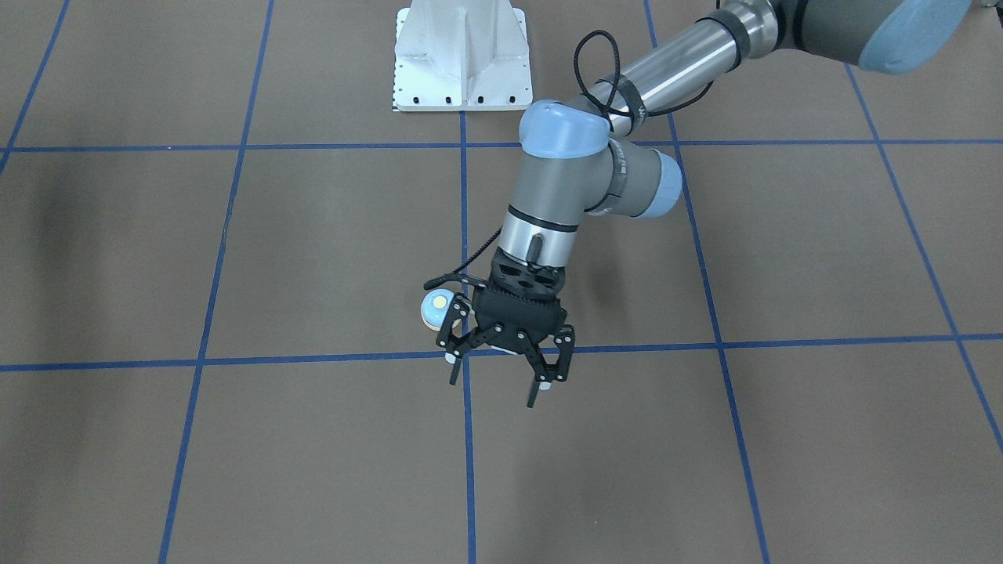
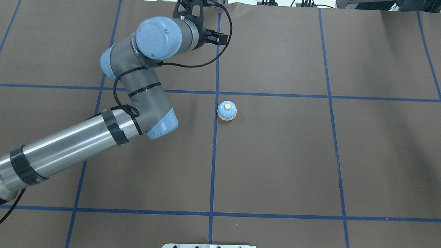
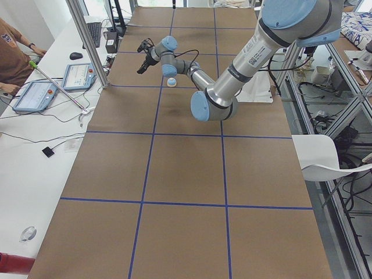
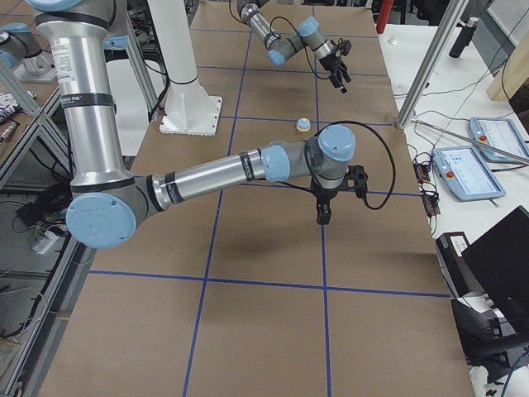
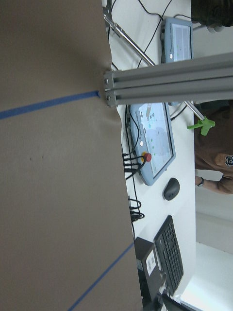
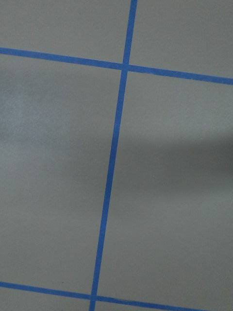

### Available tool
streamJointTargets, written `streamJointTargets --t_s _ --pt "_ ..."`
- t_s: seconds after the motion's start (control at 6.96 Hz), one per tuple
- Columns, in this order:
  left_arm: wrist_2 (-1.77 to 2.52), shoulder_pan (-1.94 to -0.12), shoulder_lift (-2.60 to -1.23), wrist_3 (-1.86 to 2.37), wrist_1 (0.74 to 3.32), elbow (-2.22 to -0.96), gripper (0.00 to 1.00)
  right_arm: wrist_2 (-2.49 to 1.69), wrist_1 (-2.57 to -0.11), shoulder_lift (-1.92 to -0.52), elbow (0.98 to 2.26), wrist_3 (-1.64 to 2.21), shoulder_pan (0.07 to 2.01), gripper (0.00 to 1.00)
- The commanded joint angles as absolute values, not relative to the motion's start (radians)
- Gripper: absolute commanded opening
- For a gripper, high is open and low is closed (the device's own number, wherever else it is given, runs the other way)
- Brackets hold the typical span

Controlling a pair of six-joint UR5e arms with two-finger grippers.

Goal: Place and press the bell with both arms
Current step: 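Open the left gripper and withdraw it while the right arm enters, then move the right gripper above the bell while the left arm retracts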

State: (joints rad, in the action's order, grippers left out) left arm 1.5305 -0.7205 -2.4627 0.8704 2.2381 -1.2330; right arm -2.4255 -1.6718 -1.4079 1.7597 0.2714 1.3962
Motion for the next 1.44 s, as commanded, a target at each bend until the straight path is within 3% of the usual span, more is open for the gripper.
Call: streamJointTargets --t_s 0.0,0.86,1.01,1.15,1.29 --pt "1.682 -0.845 -2.392 0.766 2.172 -1.236 1.00 -2.377 -1.671 -1.252 1.763 0.621 1.225 0.99" --pt "2.020 -1.098 -2.137 0.536 2.122 -1.347 1.00 -2.121 -1.675 -0.956 1.753 1.121 0.834 0.98" --pt "2.057 -1.138 -2.108 0.478 2.112 -1.353 1.00 -2.077 -1.674 -0.922 1.747 1.200 0.784 0.81" --pt "2.063 -1.167 -2.067 0.416 2.111 -1.368 1.00 -2.068 -1.674 -0.870 1.712 1.282 0.747 0.52" --pt "2.066 -1.187 -2.036 0.349 2.109 -1.373 1.00 -1.998 -1.674 -0.836 1.686 1.343 0.700 0.10"
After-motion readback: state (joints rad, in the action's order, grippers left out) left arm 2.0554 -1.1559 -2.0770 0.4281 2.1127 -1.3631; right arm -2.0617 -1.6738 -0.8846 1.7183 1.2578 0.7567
